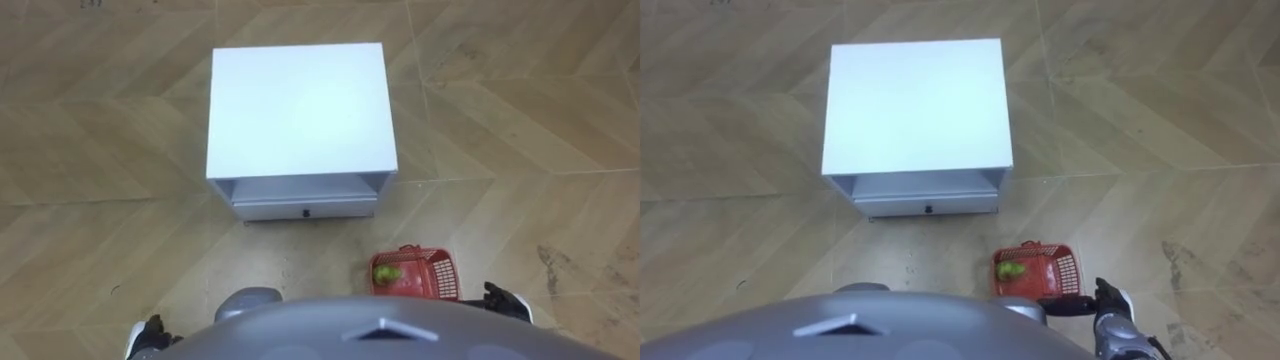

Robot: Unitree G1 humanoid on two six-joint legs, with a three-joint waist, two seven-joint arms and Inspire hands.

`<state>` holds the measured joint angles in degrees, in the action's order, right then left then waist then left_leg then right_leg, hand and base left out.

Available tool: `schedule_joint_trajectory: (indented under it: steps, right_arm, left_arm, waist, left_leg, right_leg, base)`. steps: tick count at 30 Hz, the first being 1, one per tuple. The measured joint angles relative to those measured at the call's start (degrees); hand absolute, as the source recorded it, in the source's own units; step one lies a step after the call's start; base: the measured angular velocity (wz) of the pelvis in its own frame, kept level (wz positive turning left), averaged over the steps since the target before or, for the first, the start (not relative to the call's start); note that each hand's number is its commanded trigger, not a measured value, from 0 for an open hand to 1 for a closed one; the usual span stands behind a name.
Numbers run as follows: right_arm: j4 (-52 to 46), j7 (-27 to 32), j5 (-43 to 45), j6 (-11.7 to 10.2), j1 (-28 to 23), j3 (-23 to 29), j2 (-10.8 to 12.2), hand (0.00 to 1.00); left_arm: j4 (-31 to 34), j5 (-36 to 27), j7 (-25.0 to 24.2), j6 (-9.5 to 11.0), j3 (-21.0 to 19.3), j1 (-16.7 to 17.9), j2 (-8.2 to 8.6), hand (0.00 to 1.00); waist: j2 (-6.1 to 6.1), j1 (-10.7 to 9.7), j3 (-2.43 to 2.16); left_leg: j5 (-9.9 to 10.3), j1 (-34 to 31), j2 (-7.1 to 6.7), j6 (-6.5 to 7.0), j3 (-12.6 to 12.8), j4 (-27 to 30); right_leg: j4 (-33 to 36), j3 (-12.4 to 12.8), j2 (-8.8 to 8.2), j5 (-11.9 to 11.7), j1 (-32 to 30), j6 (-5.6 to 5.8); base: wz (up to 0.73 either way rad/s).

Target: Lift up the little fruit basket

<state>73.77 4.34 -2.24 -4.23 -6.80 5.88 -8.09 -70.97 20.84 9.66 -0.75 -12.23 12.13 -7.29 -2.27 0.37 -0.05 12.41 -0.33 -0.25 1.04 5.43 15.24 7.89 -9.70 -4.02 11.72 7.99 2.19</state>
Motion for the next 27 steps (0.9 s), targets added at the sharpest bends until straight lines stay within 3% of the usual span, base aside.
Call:
schedule_joint_trajectory:
  steps: [17, 22, 27]
  right_arm:
    - [-0.11, 1.32, 0.41, 0.11, -0.69, 0.02, -0.05, 0.00]
    - [-0.09, 2.15, 0.55, 0.62, -1.42, 0.49, -0.15, 0.00]
    - [-0.73, 2.19, 3.14, 0.99, -1.52, 1.20, -0.30, 0.00]
  left_arm:
    - [0.14, 0.06, 0.93, 0.45, 0.09, -0.41, 0.10, 0.00]
    - [0.70, 0.08, 0.96, 0.46, 0.10, -0.55, 0.09, 0.00]
    - [-0.05, -0.29, 0.94, 0.61, -0.95, -0.58, -0.09, 0.00]
  waist:
    - [0.47, -0.26, 0.26]
    - [0.48, -0.75, 0.06]
    - [0.98, -1.47, 0.23]
  left_leg:
    - [0.02, -0.32, -0.46, 0.14, -0.77, 0.21]
    - [-0.05, -1.24, -1.31, 1.15, -0.50, 0.67]
    - [0.40, -2.28, -1.54, 2.61, 0.71, 2.05]
  right_leg:
    - [0.95, -0.75, -0.50, 0.28, 0.04, 0.32]
    - [3.79, -1.54, -1.77, 0.83, -2.04, 1.01]
    - [11.53, -1.36, -3.12, 0.83, -6.88, 1.02]
  base:
    - [0.02]
    - [0.04]
    - [-0.10]
